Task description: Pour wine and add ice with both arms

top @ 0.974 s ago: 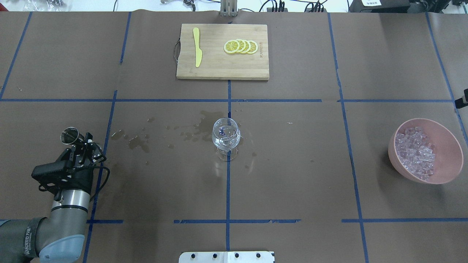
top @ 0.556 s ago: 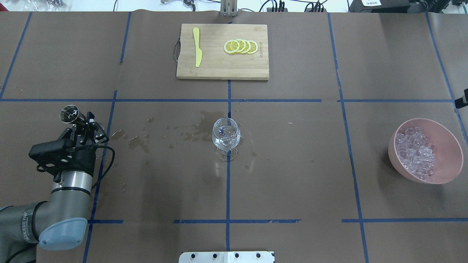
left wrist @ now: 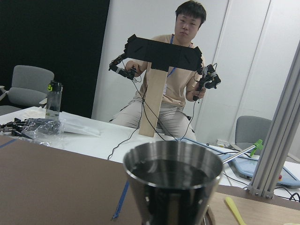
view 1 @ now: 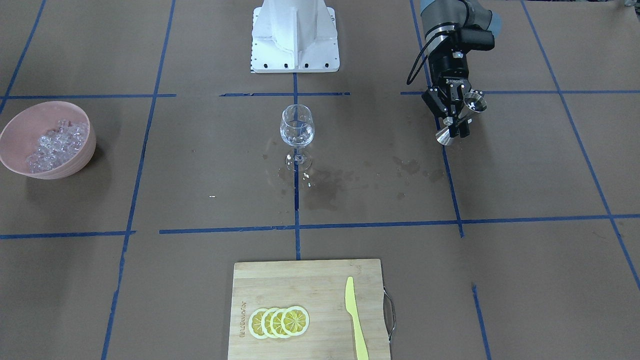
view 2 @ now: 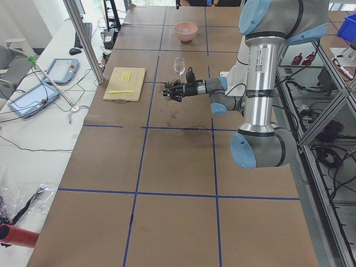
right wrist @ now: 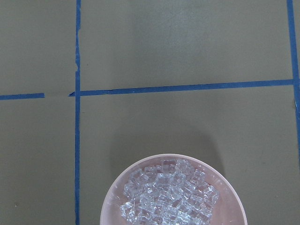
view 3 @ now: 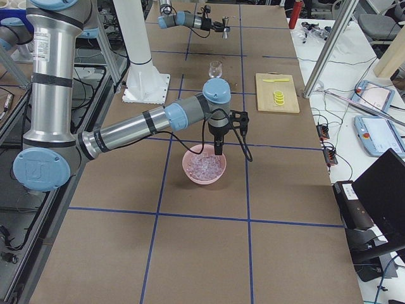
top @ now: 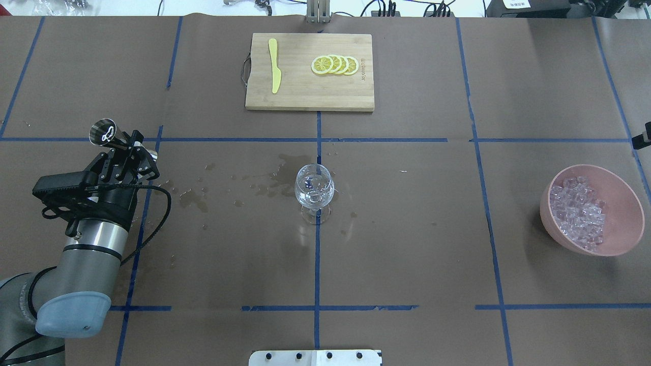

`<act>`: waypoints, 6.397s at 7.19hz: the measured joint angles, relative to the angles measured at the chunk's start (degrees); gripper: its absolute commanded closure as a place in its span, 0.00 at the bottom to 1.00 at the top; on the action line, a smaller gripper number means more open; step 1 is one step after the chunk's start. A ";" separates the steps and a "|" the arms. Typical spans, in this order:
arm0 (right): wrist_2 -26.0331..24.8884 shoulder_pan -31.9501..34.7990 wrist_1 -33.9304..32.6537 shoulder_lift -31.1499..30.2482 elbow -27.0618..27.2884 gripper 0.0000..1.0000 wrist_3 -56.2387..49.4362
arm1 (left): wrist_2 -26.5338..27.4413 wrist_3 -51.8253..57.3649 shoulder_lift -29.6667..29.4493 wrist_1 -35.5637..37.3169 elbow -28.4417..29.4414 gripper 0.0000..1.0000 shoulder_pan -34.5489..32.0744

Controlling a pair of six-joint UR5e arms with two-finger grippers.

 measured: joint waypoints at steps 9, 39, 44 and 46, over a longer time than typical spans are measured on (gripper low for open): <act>-0.40 -0.05 0.00 0.25 -0.17 0.00 0.00 | -8.25 22.82 -11.06 -0.20 1.88 1.00 -1.90; -1.21 -0.14 0.00 0.13 -2.03 0.00 0.01 | -6.93 69.47 -25.81 0.46 8.98 1.00 4.86; -1.21 -0.14 0.05 0.25 -2.02 0.00 0.04 | -5.09 78.54 -27.18 2.17 9.21 1.00 5.03; -1.20 -0.14 0.08 0.25 -2.02 0.00 0.08 | -5.04 82.54 -27.26 2.20 9.10 1.00 5.05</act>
